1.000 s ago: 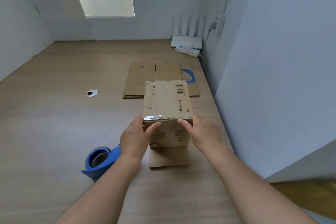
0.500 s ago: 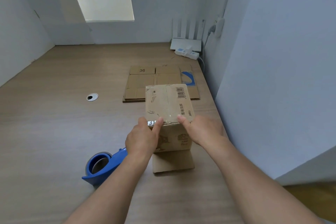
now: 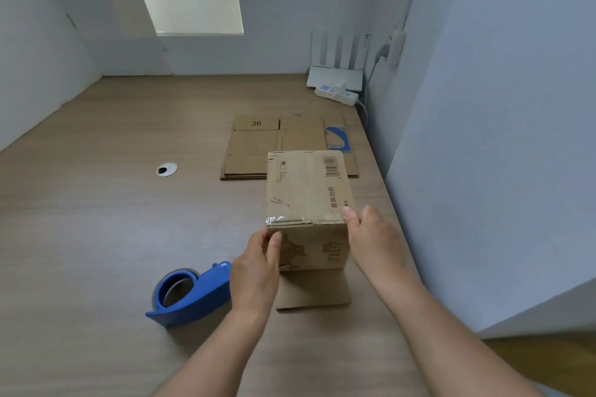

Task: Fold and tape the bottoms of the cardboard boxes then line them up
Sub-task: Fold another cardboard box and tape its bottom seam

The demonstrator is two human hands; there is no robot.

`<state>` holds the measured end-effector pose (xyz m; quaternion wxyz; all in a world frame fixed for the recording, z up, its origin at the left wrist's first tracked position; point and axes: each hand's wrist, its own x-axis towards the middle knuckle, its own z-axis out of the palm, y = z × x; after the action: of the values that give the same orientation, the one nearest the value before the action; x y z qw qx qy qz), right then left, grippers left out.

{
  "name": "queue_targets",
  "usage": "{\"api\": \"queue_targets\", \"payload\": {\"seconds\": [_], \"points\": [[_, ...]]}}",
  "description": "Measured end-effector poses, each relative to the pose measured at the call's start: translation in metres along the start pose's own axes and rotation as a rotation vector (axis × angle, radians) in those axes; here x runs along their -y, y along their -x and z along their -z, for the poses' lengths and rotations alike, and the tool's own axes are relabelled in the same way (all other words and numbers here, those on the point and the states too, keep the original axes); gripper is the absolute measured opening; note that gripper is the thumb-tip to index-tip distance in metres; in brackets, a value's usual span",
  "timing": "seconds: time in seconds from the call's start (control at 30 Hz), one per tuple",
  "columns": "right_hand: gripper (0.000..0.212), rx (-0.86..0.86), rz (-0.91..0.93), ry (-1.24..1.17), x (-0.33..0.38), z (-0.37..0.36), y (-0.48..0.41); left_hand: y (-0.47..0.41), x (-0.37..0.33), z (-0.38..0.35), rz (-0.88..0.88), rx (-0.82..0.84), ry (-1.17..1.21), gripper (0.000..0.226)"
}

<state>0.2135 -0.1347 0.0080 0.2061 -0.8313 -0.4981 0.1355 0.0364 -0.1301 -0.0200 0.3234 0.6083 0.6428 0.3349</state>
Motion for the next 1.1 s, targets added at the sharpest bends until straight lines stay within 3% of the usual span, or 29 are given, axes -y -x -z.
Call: {"api": "queue_targets", "payload": {"seconds": [0.23,0.33,0.47,0.5,0.63,0.73,0.87,1.03,1.1], "points": [[0.039,-0.036,0.121,-0.018,-0.007,-0.001,-0.002,-0.005,0.005,0.004,0.024,0.015,0.004,0.031],[0.059,0.025,-0.044,-0.205,-0.014,0.004,-0.015,-0.006,0.014,0.008,0.072,0.073,-0.076,0.056],[0.084,0.209,-0.146,-0.321,-0.012,0.008,-0.048,-0.027,0.008,0.017,0.178,0.033,0.184,0.094],[0.085,0.266,-0.150,-0.347,-0.006,0.008,-0.055,-0.038,0.001,0.017,0.184,0.034,0.229,0.094],[0.089,0.421,-0.254,-0.503,0.019,0.007,-0.084,-0.080,-0.043,0.013,0.184,0.154,0.299,0.058],[0.071,0.469,-0.300,-0.498,0.032,0.006,-0.092,-0.101,-0.057,0.007,0.281,0.286,0.309,0.057],[0.060,0.463,-0.279,-0.454,0.031,0.009,-0.093,-0.108,-0.057,0.006,0.308,0.317,0.281,0.053],[0.040,0.422,-0.197,-0.509,0.032,0.039,-0.083,-0.100,-0.067,0.019,0.111,0.349,0.337,0.038],[0.038,0.363,-0.093,-0.544,0.028,0.053,-0.078,-0.099,-0.069,0.025,0.024,0.360,0.387,0.047]]}}
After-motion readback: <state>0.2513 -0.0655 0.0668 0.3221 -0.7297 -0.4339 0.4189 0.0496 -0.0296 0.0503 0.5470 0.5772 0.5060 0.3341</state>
